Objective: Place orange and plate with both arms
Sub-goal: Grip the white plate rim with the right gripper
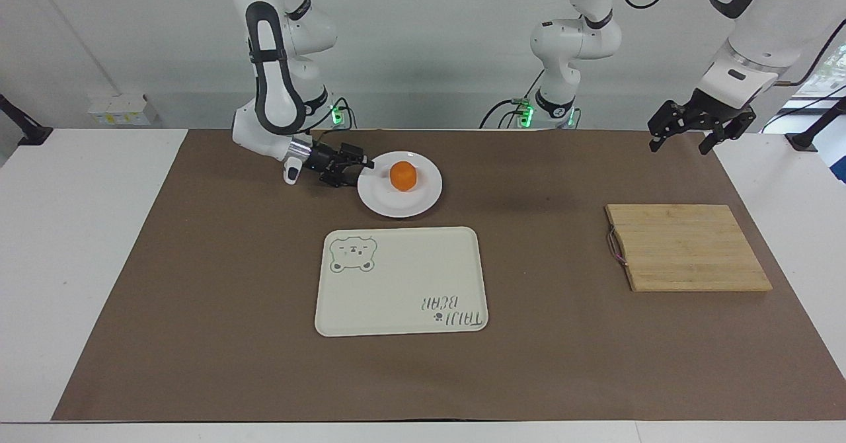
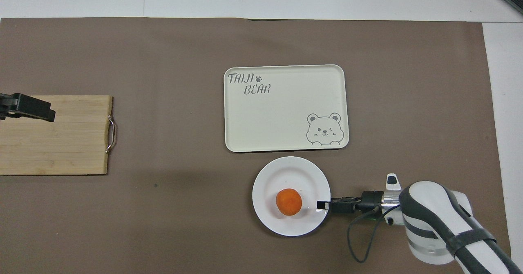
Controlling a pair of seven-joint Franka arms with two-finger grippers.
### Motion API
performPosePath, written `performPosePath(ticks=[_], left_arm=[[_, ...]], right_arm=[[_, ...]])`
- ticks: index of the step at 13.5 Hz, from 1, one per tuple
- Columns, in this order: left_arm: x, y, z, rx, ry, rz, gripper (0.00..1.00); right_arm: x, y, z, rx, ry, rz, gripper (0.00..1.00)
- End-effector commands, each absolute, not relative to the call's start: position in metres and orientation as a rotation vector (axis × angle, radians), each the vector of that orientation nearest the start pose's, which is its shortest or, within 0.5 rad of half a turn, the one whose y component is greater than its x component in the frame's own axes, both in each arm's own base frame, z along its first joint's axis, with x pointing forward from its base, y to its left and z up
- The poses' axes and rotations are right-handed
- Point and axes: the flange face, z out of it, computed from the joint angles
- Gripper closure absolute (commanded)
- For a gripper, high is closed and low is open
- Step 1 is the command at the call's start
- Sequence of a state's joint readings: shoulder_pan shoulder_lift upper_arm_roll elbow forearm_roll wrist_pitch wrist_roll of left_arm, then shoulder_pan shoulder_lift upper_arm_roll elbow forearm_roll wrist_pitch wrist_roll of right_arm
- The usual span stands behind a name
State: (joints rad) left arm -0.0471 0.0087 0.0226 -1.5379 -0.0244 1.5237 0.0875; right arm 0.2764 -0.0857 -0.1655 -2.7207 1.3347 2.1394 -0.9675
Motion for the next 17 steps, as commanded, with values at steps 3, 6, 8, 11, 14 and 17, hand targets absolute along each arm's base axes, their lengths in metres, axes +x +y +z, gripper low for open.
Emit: performPosePath(ticks=[3,6,8,11,14,17], left_arm=[[0.5473,-0.0112,0.6327,-3.163,0.152,0.057,0.0],[0.5473,-0.0111,0.6327,-3.163,0.152,0.057,0.0],[0.5473,-0.0111,0.6327,-3.163,0.152,0.057,0.0],[0.5473,-0.0111,0.6327,-3.163,0.152,0.057,0.0],[0.5473,-0.0111,0.6326,-3.163,0.152,0.057,0.0],[0.5473,-0.0111,0.6326,-3.163,0.152,0.057,0.0]], right_arm=[[0.356,0.0802,0.2418,-2.151,0.003,-0.04,0.02],[0.3564,0.0808,0.2418,-2.152,0.006,-0.036,0.53],[0.3562,0.0807,0.2412,-2.152,0.017,-0.029,0.76],[0.3578,0.0806,0.2409,-2.154,0.019,-0.029,0.93],[0.3585,0.0802,0.2408,-2.157,0.014,-0.035,1.0],[0.3616,0.0807,0.2416,-2.152,0.018,-0.034,1.0]])
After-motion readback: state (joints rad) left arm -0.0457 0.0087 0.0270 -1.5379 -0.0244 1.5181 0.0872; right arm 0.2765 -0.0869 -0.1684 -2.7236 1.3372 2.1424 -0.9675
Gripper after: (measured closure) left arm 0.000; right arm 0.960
